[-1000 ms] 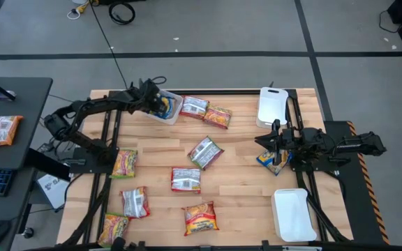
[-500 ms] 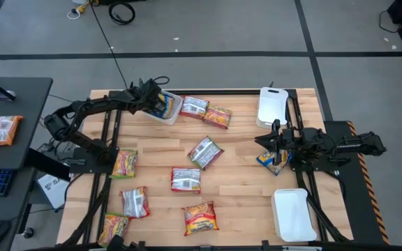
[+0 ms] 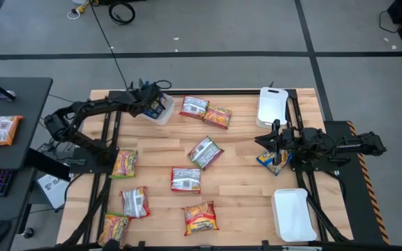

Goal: Sort Maruchan noodles
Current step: Put the blue noodle pack into the top left white bin

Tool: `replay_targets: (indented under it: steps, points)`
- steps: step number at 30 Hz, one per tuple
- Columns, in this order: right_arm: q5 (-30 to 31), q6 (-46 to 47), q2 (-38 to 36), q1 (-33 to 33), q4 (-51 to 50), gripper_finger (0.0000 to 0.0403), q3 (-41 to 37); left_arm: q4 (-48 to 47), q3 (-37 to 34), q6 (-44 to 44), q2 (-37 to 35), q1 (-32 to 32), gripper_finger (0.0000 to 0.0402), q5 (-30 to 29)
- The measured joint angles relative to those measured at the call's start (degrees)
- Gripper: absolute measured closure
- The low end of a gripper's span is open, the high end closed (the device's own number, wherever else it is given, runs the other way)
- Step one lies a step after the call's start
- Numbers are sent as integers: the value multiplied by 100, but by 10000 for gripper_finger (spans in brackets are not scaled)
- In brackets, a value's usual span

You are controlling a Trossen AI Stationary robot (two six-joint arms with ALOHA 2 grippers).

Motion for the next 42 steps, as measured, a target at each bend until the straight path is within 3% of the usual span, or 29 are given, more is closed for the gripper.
replay_targets:
  steps: [10, 17, 23, 29, 37, 39, 42]
  points:
    - [0, -1, 2, 2, 0, 347, 0, 89, -235, -146, -3, 22, 384, -305]
    - [0, 0, 1, 1, 2, 347, 0, 84, -140, -23, -3, 5, 326, -361]
    - [0, 0, 1, 2, 0, 347, 1, -597, 368, -28, -3, -201, 277, -366]
    - [0, 0, 1, 1, 0, 347, 0, -1524, 974, -392, -5, -740, 265, -76]
    - [0, 1, 2, 0, 2, 347, 0, -1257, 989, -341, -42, -1968, 273, -283]
    - [0, -1, 2, 2, 0, 347, 0, -836, 889, 157, -119, -2179, 273, -2]
    - [0, 0, 2, 2, 0, 347, 1, 13, 625, 576, -385, -2330, 274, 1028]
